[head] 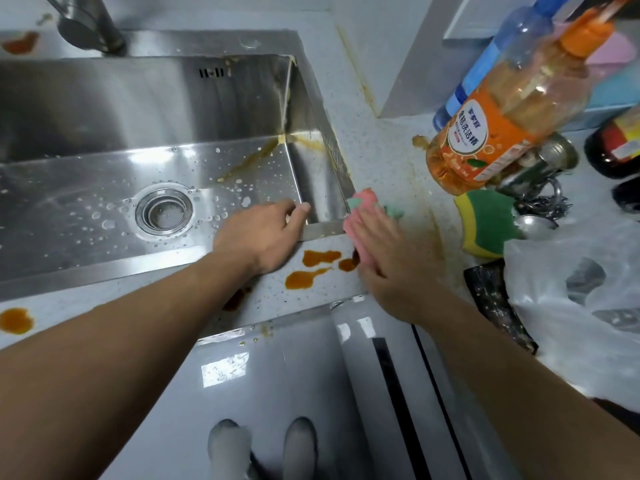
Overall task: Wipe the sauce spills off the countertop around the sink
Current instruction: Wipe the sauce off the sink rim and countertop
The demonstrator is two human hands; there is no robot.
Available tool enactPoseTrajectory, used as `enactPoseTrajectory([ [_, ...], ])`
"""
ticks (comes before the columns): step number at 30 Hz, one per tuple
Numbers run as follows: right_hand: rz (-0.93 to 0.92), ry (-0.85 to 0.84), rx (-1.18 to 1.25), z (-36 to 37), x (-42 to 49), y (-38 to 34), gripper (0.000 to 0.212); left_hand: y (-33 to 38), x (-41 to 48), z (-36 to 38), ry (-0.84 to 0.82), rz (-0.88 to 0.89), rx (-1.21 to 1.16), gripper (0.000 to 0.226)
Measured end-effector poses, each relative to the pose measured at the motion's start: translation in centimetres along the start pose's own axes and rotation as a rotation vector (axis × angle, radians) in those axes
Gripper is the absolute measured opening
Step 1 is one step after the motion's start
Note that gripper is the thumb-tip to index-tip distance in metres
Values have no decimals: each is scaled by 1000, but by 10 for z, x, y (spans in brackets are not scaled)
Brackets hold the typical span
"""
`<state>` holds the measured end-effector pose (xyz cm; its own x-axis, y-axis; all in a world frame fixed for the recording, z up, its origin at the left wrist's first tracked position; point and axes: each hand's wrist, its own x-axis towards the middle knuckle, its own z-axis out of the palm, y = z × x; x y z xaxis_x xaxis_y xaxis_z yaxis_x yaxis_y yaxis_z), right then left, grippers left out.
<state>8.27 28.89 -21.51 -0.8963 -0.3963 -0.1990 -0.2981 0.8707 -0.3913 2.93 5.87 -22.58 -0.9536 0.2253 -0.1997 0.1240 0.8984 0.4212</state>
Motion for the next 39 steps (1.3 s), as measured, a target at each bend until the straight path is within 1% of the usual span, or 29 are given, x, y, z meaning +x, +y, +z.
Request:
enactPoseTrajectory([
  [1,-12,-8,-18,0,3,-2,73,0,0,0,1,-3,4,51],
  [3,6,36,9,2,3,-1,75,2,0,-1,2,-11,10,50],
  [6,37,108,99,10,7,-12,73,3,0,-1,4,-19,29,47],
  [9,-16,159,207,17,16,-45,79,5,-2,-2,28,-27,15,44],
  [10,-8,181,276,15,19,-54,76,4,-3,-2,33,-28,6,44],
  [11,40,204,360,8,20,-60,69,4,-4,-3,34,-28,-1,44],
  [13,197,259,563,-10,18,-63,55,3,-5,-5,37,-32,-11,44],
  [16,426,418,1006,-38,9,-51,39,2,-5,-4,47,-34,-27,47],
  [17,500,457,1113,-47,5,-48,35,2,-5,-4,52,-30,-26,47],
  [18,561,478,1128,-53,1,-44,31,2,-4,-4,54,-25,-22,47],
  [19,594,487,1044,-56,-4,-39,29,2,-4,-4,55,-20,-20,47],
  [20,603,490,860,-54,-8,-32,29,3,-4,-4,57,-16,-21,47],
  [21,580,502,607,-50,-13,-24,31,2,-4,-3,59,-15,-19,48],
  [22,514,519,355,-44,-17,-16,34,2,-3,-3,61,-16,-19,48],
  [23,410,511,175,-38,-20,-9,38,2,-4,-3,61,-18,-19,48],
  [24,302,450,72,-31,-21,-4,42,2,-4,-3,59,-20,-16,48],
  [26,128,236,-25,-20,-18,5,50,2,-4,-3,57,-21,-14,48],
  [27,88,127,-64,-18,-17,7,55,2,-4,-3,56,-21,-12,48],
  [28,70,61,-95,-15,-15,14,58,2,-4,-3,56,-20,-11,48],
  [29,75,38,-99,-16,-15,21,59,3,-4,-3,55,-21,-11,48],
  [32,158,122,-48,-20,-22,43,58,2,-4,-3,54,-18,-11,47],
  [35,224,199,-56,-9,-42,47,63,2,-4,-4,60,-4,-16,46],
  [38,317,163,-61,7,-47,23,65,2,-4,-4,64,6,-13,43],
  [39,306,141,-93,12,-39,7,64,2,-4,-4,62,6,-10,43],
])
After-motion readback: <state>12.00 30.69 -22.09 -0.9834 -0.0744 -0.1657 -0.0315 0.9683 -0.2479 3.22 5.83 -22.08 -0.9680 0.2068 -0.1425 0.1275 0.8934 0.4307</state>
